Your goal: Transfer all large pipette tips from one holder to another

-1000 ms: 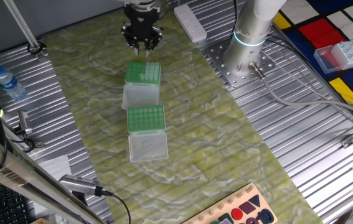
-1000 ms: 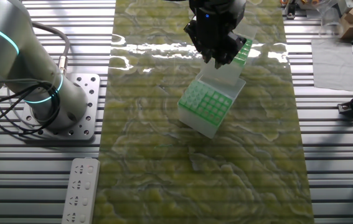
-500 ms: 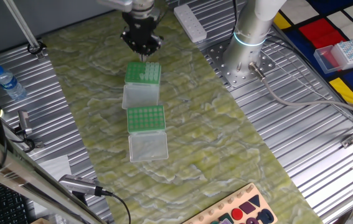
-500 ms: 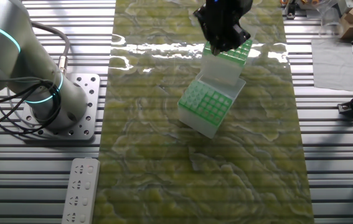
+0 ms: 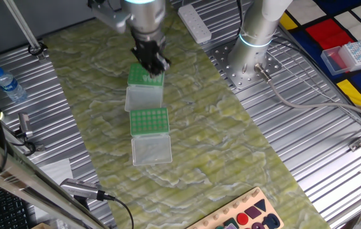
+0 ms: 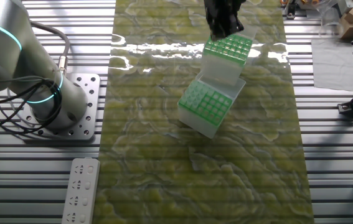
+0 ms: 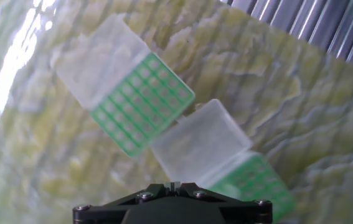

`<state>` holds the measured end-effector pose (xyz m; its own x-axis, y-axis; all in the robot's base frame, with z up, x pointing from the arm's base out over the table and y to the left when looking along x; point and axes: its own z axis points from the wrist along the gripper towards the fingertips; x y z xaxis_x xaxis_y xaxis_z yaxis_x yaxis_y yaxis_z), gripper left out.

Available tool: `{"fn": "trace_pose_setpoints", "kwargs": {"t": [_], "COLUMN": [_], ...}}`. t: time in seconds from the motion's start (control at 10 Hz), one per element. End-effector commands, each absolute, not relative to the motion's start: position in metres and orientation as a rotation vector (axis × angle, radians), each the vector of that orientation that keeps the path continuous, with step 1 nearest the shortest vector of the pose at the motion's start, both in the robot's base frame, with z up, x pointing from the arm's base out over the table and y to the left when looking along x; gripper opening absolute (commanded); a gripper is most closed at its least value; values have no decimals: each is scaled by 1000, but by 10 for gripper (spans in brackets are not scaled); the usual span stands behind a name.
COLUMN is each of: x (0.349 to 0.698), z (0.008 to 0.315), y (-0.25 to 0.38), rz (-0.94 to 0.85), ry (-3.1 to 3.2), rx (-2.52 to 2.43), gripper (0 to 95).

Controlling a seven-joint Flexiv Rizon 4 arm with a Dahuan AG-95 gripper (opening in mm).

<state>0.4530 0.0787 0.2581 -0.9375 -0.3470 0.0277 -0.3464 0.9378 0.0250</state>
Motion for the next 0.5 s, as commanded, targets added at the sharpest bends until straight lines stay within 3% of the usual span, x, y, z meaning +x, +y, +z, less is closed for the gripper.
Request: {"fn": "trace_pose_setpoints", "kwargs": {"t": [0.1,0.5], "x": [452,449], "z": [252,247], "y": [111,120], "rz": [-57,-57], "ry": [-3057,-3062], "rx": [413,421], "gripper": [0,0]}}
